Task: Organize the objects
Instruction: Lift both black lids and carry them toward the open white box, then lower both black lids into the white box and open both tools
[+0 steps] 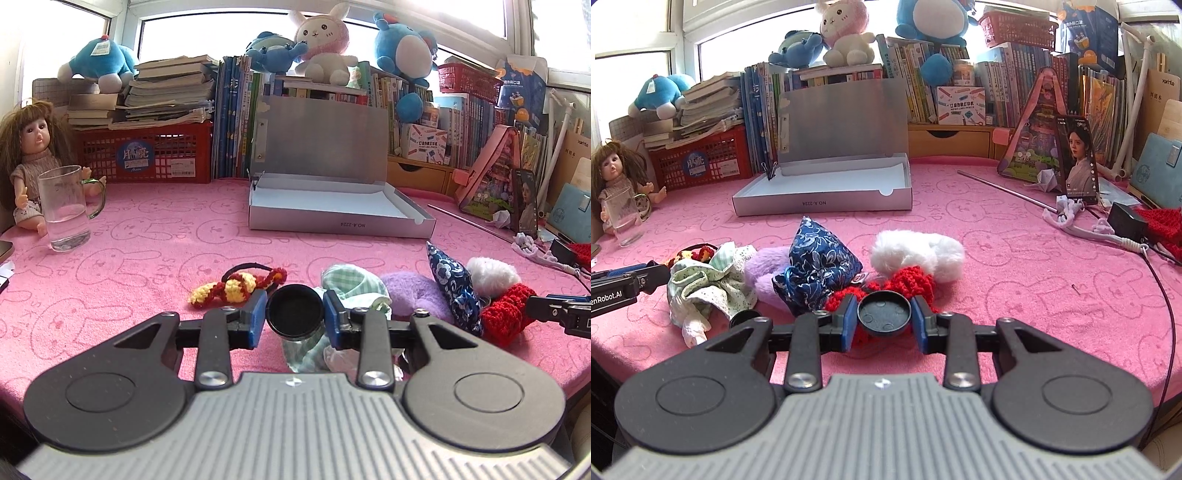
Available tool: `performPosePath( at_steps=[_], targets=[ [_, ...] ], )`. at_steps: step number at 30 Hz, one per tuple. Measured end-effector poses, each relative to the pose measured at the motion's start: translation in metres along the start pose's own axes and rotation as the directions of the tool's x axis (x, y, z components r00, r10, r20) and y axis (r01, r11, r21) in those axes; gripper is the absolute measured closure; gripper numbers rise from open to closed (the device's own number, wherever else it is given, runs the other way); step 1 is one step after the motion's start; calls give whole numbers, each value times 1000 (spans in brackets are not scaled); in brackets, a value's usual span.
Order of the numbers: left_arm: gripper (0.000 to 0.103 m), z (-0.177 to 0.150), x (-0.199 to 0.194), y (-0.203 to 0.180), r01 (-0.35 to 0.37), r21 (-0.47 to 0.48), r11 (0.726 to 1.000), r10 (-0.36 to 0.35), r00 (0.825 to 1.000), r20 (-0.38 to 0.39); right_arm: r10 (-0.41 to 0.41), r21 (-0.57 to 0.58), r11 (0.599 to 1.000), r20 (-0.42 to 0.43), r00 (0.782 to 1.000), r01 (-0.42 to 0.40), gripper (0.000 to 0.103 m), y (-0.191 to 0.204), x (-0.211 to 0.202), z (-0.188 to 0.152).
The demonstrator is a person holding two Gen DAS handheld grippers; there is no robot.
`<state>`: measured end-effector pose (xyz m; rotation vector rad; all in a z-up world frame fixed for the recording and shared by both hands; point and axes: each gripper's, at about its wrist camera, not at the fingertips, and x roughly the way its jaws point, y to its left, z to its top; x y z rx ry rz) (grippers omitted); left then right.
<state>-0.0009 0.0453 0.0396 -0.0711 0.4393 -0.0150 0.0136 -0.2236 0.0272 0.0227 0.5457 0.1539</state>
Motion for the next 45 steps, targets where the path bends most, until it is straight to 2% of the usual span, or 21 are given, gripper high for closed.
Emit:
performPosePath(
  at_steps=[7, 14, 29, 36, 45],
  targets=[
    [64, 16, 20, -10, 36, -27, 999, -36, 999, -5, 0, 48, 999, -13, 1000, 0, 67, -1, 16, 16],
    [64, 32, 29, -23, 69, 17, 997, -70, 997, 29, -2, 23, 1000, 12, 1000, 2, 67, 0, 24, 30],
    [64, 62, 64, -33, 113, 56, 992, -114, 994, 6, 39, 5, 999, 8, 999, -39, 67, -2, 56, 62],
    [64, 76, 83, -36, 141, 40, 989, -140, 990, -13, 45, 1, 999, 2, 999, -45, 67, -4, 74, 77],
    [64, 95, 104, -34, 140, 35, 990, -139, 990, -23, 48, 24, 999, 3, 999, -48, 67, -10, 91, 99]
  ],
)
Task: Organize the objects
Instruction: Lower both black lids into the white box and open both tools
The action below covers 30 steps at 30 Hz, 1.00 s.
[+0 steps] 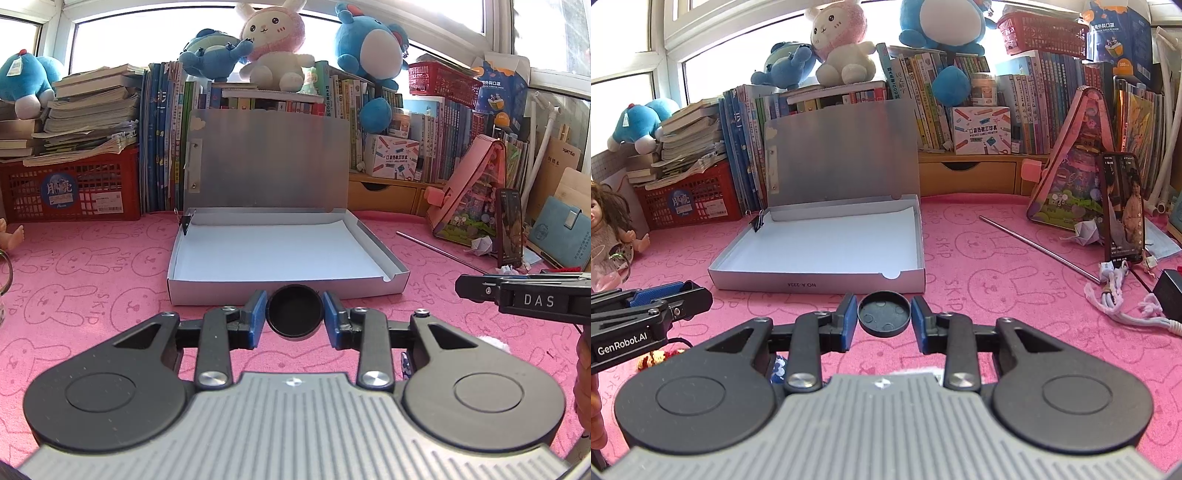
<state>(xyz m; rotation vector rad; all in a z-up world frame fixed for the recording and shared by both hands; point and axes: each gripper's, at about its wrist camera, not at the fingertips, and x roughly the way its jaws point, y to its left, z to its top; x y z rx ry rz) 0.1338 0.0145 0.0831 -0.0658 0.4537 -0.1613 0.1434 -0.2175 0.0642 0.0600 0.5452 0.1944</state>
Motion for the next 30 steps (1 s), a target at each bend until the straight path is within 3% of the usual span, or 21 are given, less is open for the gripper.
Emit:
performPosePath(
  at_steps=[17, 24, 30],
  targets=[
    [64, 47, 50, 9, 7, -8, 1000, -7, 1000, -2, 12, -8, 1000, -62, 998, -13, 67, -6, 45, 35],
    [64, 73, 86, 16, 20, -27, 999, -21, 999, -45, 15, -45, 999, -86, 996, -19, 67, -4, 69, 64],
    [64, 83, 125, 26, 21, -83, 996, -31, 992, -120, 70, 17, 998, -141, 988, -68, 67, -9, 102, 81]
  ],
)
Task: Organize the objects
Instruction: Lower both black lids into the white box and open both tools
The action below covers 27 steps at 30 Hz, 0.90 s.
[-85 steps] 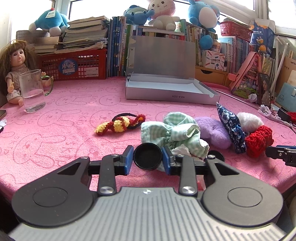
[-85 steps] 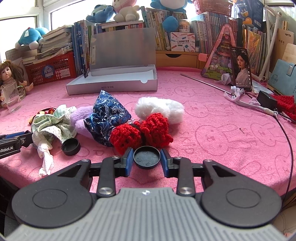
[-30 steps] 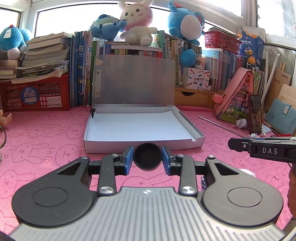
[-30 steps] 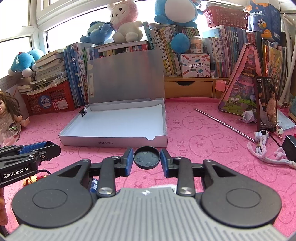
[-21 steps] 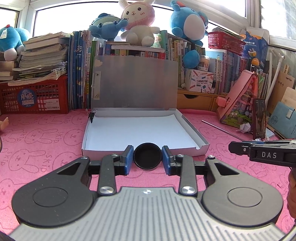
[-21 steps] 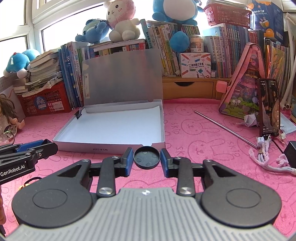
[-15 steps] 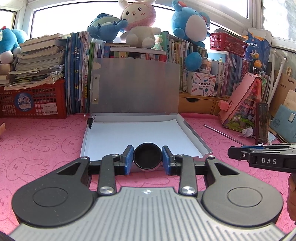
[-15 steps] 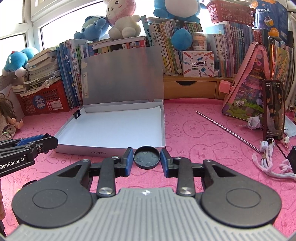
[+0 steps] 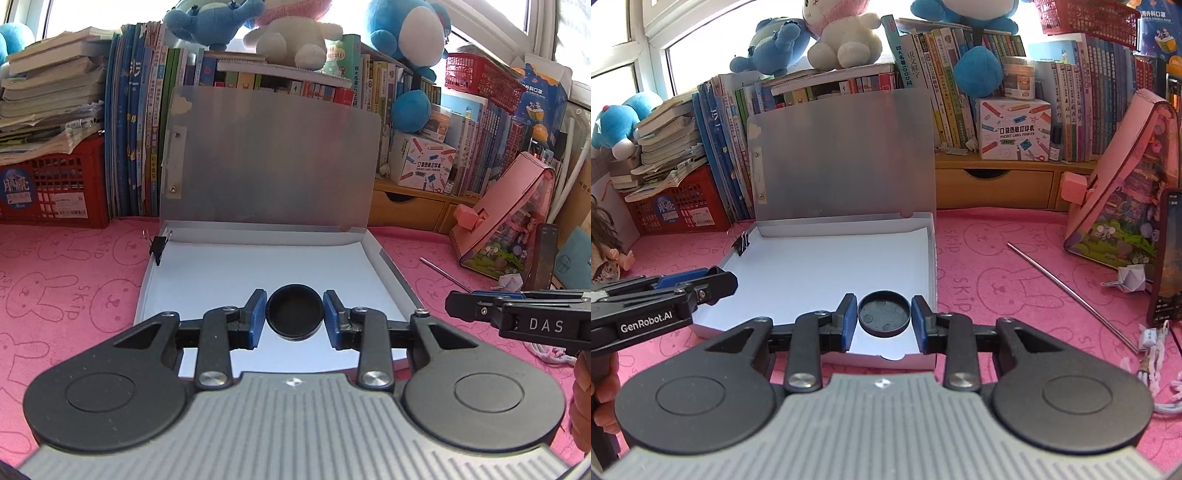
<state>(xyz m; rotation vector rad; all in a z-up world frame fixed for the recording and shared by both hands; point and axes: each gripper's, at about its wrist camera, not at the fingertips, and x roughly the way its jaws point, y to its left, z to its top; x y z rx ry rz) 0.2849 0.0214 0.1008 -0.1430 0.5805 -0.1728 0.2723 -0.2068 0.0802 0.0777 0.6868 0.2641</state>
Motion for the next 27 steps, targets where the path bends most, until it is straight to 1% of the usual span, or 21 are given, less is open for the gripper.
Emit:
performPosePath(
  at_steps=[5, 9, 15, 19, 24, 27],
  targets=[
    [64, -2, 27, 5, -32, -9, 999, 32, 998, -45, 55, 103, 994, -76, 996, -48, 67, -10, 34, 2],
    [64, -8, 43, 7, -58, -1, 998, 58, 996, -73, 82, 157, 985, -104, 991, -65, 67, -14, 54, -1],
    [64, -10, 65, 10, -90, 10, 996, 90, 991, -97, 55, 139, 990, -129, 990, -37, 67, -9, 77, -1],
    [64, 2, 87, 12, -126, -1, 992, 125, 985, -120, 23, 118, 993, -143, 990, -6, 67, -4, 97, 8],
    [64, 14, 110, 12, -154, 41, 987, 158, 980, -119, 6, 124, 992, -147, 989, 12, 67, -3, 119, 24],
    [64, 18, 121, 16, -167, 36, 985, 171, 976, -134, -10, 119, 992, -155, 988, 29, 67, -3, 132, 29]
  ],
)
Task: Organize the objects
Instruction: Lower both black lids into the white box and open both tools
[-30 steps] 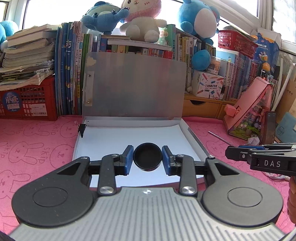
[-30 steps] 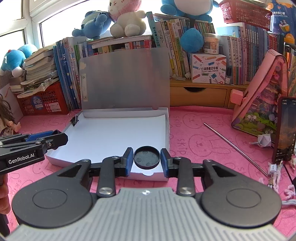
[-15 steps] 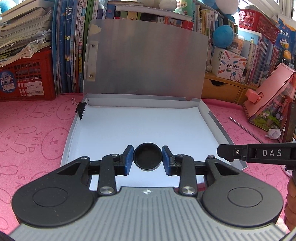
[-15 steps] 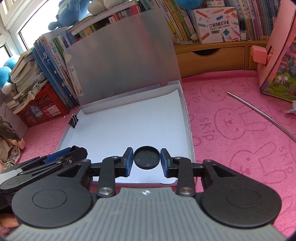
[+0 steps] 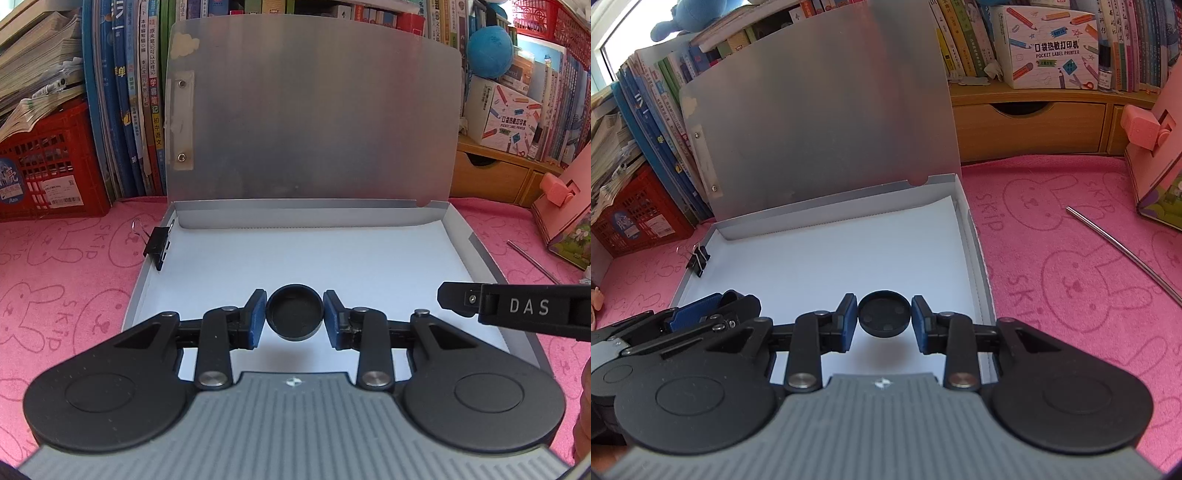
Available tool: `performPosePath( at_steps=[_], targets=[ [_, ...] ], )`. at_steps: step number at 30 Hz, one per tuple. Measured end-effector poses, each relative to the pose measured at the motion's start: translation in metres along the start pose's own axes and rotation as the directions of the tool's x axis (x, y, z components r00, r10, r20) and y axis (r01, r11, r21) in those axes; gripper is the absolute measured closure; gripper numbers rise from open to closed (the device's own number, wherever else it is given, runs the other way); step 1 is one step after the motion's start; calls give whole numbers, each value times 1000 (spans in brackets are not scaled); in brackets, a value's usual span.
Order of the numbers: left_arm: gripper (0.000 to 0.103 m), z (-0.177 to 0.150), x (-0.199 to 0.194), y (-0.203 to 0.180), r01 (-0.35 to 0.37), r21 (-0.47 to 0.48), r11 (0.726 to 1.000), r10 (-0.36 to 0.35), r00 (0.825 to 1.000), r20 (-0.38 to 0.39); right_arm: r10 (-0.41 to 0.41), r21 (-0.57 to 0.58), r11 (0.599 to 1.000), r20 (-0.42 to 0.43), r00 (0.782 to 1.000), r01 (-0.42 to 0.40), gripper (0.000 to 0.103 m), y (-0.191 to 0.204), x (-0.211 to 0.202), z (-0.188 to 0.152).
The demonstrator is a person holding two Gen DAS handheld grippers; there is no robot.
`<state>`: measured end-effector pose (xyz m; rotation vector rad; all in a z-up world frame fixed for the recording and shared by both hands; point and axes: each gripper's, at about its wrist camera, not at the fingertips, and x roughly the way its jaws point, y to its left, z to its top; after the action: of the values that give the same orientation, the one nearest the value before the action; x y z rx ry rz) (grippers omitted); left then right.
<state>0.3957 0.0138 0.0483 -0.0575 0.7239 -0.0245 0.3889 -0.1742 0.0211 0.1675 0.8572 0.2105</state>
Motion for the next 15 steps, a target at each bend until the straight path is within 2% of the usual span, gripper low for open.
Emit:
performPosePath(
  at_steps=[15],
  targets=[
    [64, 0, 30, 8, -15, 12, 1000, 16, 999, -29, -30, -11, 999, -18, 999, 30, 67, -1, 32, 4]
  ],
)
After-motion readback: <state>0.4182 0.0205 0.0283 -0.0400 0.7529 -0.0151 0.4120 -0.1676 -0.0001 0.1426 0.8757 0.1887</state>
